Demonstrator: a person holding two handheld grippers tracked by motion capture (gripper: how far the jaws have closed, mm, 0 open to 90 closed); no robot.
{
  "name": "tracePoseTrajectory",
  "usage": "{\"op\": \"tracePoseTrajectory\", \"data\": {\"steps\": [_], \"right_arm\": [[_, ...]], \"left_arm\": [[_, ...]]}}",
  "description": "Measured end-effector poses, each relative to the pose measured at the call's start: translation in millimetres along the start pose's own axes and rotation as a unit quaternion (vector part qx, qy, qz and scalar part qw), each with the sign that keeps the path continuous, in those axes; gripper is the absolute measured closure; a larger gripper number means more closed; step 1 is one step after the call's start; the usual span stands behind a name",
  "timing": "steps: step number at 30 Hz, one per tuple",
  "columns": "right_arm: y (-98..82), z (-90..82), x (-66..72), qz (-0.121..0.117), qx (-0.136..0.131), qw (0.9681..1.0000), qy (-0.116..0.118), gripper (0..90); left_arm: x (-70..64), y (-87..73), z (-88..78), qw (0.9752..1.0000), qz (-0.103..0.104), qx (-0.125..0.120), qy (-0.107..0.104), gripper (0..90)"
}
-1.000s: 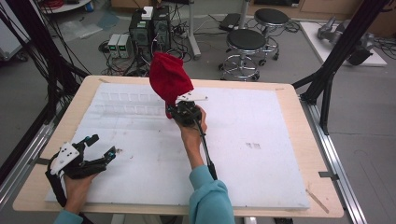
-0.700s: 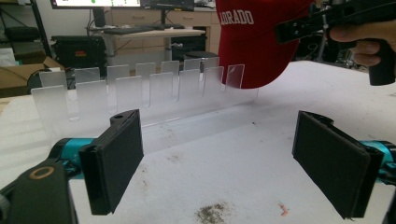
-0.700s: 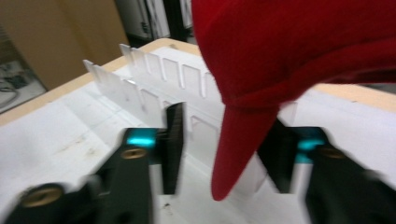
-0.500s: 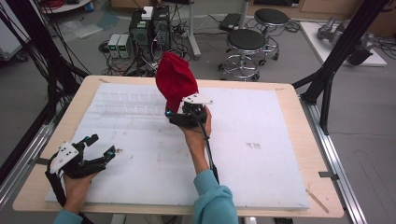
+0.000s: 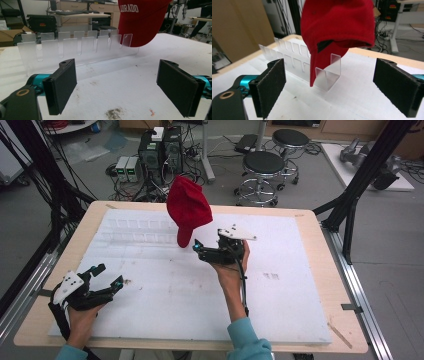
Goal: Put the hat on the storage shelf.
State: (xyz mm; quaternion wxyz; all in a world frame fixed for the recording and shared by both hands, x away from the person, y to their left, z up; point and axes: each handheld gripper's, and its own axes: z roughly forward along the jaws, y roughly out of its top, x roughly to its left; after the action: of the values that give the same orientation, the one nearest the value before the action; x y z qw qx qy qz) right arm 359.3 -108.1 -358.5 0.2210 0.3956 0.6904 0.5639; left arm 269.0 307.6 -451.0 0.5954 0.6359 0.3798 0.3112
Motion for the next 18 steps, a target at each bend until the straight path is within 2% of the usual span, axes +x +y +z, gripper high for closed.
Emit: {"op": "tracePoseTrajectory", "data": {"steps": [5, 10, 13, 16, 18], "right_arm": [[4.7, -26.1, -3.9, -0.011, -0.007, 0.9999, 0.006, 10.0], [-0.2, -54.7, -5.2, -0.045, -0.009, 0.9988, 0.015, 10.1], [-12.7, -78.0, -11.0, -0.06, -0.002, 0.9981, 0.011, 10.1], [-28.4, -100.1, -18.4, -0.067, -0.017, 0.9976, 0.005, 10.1], [-41.3, -111.6, -24.2, -0.063, -0.022, 0.9978, 0.001, 10.1]], "left_arm": [[-0.3, 0.2, -0.1, 1.0, 0.0, 0.004, -0.001, 16.9], [-0.1, 0.2, -0.2, 1.0, 0.0, 0.006, -0.003, 16.9], [0.1, 0.3, -0.3, 1.0, 0.0, 0.006, -0.003, 16.9], [-0.6, 0.2, -0.3, 1.0, 0.0, 0.006, -0.004, 16.8], [-0.6, 0.3, -0.4, 1.0, 0.001, 0.006, -0.004, 16.8]]}}
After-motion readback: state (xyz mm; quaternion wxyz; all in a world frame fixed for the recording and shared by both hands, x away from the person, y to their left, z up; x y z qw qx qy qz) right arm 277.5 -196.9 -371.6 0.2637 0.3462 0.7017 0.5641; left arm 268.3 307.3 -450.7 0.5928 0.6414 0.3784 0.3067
